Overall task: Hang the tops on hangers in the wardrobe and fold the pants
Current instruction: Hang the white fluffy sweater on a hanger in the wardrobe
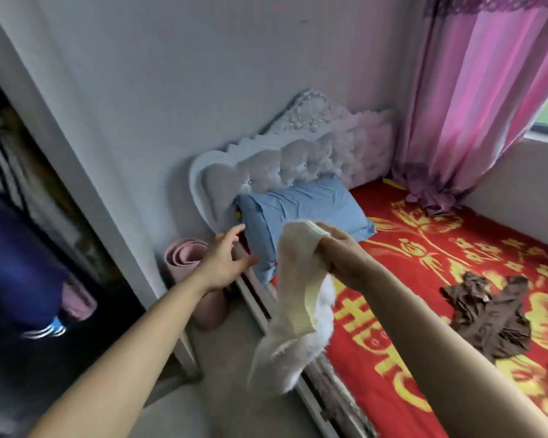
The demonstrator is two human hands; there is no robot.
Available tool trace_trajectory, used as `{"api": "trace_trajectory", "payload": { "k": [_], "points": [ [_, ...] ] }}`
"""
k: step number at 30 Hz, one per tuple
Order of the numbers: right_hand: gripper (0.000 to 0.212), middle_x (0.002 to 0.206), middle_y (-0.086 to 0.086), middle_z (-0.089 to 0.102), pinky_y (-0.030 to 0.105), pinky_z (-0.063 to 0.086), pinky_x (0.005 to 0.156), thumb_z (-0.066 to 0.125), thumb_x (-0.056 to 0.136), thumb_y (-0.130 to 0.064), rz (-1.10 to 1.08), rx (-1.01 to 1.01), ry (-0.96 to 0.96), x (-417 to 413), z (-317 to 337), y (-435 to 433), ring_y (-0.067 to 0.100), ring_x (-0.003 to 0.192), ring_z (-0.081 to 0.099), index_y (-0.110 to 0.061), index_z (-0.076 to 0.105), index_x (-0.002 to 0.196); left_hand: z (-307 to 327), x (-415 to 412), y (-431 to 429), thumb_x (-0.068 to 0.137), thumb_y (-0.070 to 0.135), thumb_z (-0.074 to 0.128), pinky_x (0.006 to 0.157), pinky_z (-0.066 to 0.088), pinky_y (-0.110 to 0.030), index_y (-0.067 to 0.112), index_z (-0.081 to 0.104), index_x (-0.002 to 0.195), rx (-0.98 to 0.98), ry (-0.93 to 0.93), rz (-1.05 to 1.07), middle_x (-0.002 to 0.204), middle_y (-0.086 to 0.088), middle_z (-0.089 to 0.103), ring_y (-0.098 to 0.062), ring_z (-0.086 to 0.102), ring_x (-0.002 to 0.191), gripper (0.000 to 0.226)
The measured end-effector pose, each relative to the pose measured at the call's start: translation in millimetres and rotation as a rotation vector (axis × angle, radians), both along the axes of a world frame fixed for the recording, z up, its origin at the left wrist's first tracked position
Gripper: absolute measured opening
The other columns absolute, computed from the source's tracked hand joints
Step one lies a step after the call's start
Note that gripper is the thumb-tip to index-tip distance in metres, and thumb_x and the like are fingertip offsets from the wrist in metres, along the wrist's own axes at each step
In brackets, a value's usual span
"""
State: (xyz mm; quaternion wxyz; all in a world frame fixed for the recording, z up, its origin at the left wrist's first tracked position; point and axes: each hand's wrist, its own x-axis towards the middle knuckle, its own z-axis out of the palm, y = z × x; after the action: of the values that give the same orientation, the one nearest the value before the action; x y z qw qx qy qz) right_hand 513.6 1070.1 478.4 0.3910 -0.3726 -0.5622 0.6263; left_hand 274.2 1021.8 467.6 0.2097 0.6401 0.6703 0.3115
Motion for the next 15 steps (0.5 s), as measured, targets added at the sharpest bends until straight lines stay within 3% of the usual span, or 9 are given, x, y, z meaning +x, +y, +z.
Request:
{"api": "trace_trajectory", "payload": {
  "k": [1, 3, 5, 7, 9, 10, 11, 13, 15],
  "points": [
    [0.025, 0.097, 0.009, 0.071, 0.030, 0.052, 0.069, 0.051, 0.099, -0.007, 0.096, 0.020, -0.002, -10, 5, -4, 0.021, 0.086, 0.066, -0.011, 0.069, 0.117, 2, -9, -9, 0.084, 0.038, 0.075, 0.105, 0.021, -0.016, 0.019, 0.028, 0.153, -0.001, 0.093, 0.017, 0.138, -0.009, 0.041, -0.018, 0.039, 0.128, 0.086],
    [0.023, 0.099, 0.006, 0.071, 0.030, 0.053, 0.072, 0.054, 0.100, -0.011, 0.241, 0.038, 0.020, -27, 12, -10, 0.018, 0.090, 0.066, -0.011, 0.067, 0.119, 1, -19, -24, 0.078, 0.053, 0.076, 0.115, 0.015, -0.028, 0.029, 0.013, 0.157, -0.035, 0.178, 0.014, 0.149, -0.009, 0.029, -0.023, 0.023, 0.140, 0.104],
    [0.022, 0.101, 0.008, 0.070, 0.033, 0.055, 0.077, 0.054, 0.099, -0.007, 0.341, 0.035, 0.091, -42, 17, -12, 0.020, 0.092, 0.066, -0.007, 0.065, 0.118, -3, -18, -39, 0.081, 0.052, 0.073, 0.119, 0.021, -0.041, 0.032, 0.024, 0.154, -0.055, 0.098, -0.013, 0.151, -0.006, 0.030, -0.014, 0.020, 0.144, 0.090],
    [0.021, 0.099, 0.009, 0.070, 0.032, 0.055, 0.077, 0.055, 0.097, -0.002, 0.373, 0.065, 0.110, -57, 16, -14, 0.020, 0.091, 0.065, -0.002, 0.065, 0.116, -9, -13, -52, 0.089, 0.037, 0.070, 0.106, 0.038, -0.037, 0.026, 0.056, 0.133, 0.055, -0.085, 0.031, 0.131, 0.007, 0.054, 0.010, 0.041, 0.125, 0.047],
    [0.020, 0.099, 0.010, 0.071, 0.031, 0.055, 0.075, 0.058, 0.096, -0.004, 0.328, 0.105, 0.043, -70, 8, -17, 0.018, 0.088, 0.065, -0.003, 0.065, 0.115, -15, -13, -68, 0.093, 0.028, 0.066, 0.079, 0.048, -0.021, 0.026, 0.064, 0.102, 0.188, -0.269, 0.223, 0.091, 0.024, 0.064, 0.010, 0.057, 0.088, 0.010],
    [0.020, 0.100, 0.010, 0.071, 0.032, 0.054, 0.073, 0.060, 0.095, -0.006, 0.296, 0.106, 0.013, -75, 0, -19, 0.018, 0.086, 0.065, -0.005, 0.065, 0.115, -18, -16, -76, 0.093, 0.022, 0.065, 0.068, 0.043, -0.012, 0.022, 0.059, 0.092, 0.244, -0.317, 0.321, 0.072, 0.025, 0.059, 0.009, 0.054, 0.071, 0.006],
    [0.021, 0.101, 0.010, 0.070, 0.033, 0.054, 0.072, 0.061, 0.094, -0.008, 0.272, 0.102, -0.009, -80, -9, -21, 0.017, 0.084, 0.065, -0.008, 0.064, 0.116, -22, -21, -83, 0.093, 0.015, 0.063, 0.059, 0.037, -0.008, 0.016, 0.051, 0.081, 0.295, -0.331, 0.399, 0.059, 0.024, 0.050, 0.008, 0.046, 0.059, 0.017],
    [0.033, 0.109, 0.009, 0.069, 0.030, 0.054, 0.075, 0.067, 0.090, -0.026, 0.318, 0.075, -0.083, -87, -27, -27, 0.017, 0.089, 0.067, -0.013, 0.062, 0.119, -25, -33, -99, 0.090, 0.006, 0.062, 0.051, 0.030, -0.012, 0.019, 0.034, 0.064, 0.331, -0.330, 0.489, 0.052, 0.018, 0.032, 0.002, 0.029, 0.053, 0.040],
    [0.061, 0.122, 0.012, 0.067, 0.030, 0.053, 0.088, 0.070, 0.079, -0.055, 0.502, -0.005, -0.197, -94, -41, -34, 0.027, 0.104, 0.066, -0.017, 0.060, 0.125, -21, -49, -117, 0.088, 0.006, 0.063, 0.049, 0.027, -0.014, 0.025, 0.028, 0.062, 0.356, -0.299, 0.562, 0.053, 0.016, 0.028, -0.001, 0.024, 0.053, 0.047]
  ]
}}
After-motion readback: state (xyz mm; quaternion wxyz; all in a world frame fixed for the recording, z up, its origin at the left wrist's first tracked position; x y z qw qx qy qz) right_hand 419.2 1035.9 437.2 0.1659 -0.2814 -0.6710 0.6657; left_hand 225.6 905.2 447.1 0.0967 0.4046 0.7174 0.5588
